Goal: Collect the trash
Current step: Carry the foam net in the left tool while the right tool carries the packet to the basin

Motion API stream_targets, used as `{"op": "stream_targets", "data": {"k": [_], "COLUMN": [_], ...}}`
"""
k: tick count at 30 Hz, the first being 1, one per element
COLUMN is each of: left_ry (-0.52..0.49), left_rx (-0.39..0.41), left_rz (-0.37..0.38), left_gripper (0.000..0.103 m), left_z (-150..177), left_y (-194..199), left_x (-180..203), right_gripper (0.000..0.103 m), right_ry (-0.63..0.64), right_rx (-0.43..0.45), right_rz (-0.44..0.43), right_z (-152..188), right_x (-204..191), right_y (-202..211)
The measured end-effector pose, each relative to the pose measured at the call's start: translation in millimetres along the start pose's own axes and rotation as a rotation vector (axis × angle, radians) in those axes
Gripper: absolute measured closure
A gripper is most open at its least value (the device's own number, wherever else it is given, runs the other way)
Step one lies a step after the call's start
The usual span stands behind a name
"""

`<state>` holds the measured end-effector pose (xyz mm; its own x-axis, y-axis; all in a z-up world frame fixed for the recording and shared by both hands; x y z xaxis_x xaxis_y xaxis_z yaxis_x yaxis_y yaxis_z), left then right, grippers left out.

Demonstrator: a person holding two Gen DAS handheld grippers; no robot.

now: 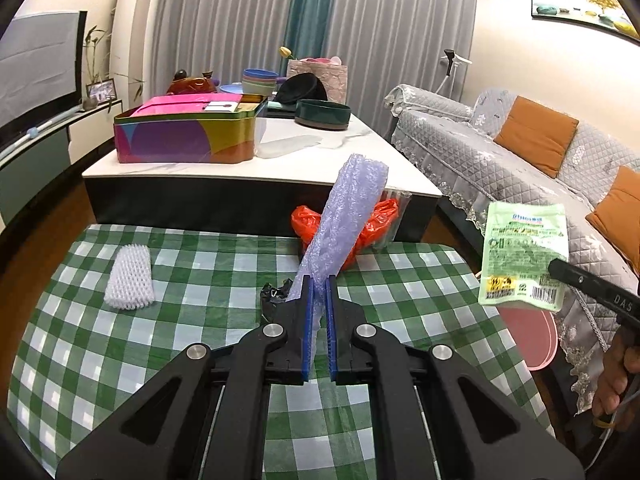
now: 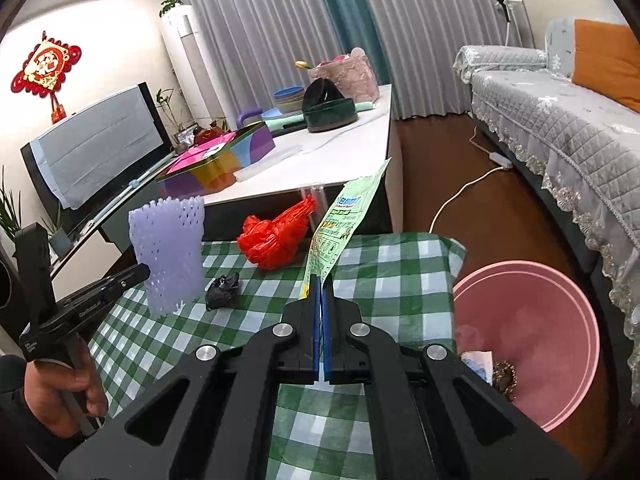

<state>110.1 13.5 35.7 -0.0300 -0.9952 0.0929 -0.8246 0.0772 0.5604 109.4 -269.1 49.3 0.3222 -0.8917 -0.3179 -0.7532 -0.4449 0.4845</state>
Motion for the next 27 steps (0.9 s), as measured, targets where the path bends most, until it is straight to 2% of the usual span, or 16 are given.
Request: {"op": "stream_targets", "data": {"k": [16, 27], "left_ry": [-0.017, -0.026], "left_rx": [0.001, 0.005], "left_rz": [0.028, 0.062], "left_gripper": [0.097, 0.097], "left_z": [2, -1], "left_y": [-3, -9], "left_x": [19, 38], "right_gripper": [0.102, 0.102], "right_ry": [0.082, 0.094], "right_rx": [0.072, 0.094], "right_rz": [0.164, 0.238], "right_z": [-8, -10], "right_x": [11, 23], "right_y": [24, 31]}}
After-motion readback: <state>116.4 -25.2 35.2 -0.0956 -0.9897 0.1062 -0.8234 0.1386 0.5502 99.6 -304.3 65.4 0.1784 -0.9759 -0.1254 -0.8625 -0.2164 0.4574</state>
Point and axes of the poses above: each gripper's, at about its wrist camera, not at the fingertips, and y roughly against the way its jaws point, x to its right, z to its underside, the point moved 1 cm from there along -y, roughly the way its jaws point, and after that the axes turned 5 degrees about -z, right-handed, at the moved point
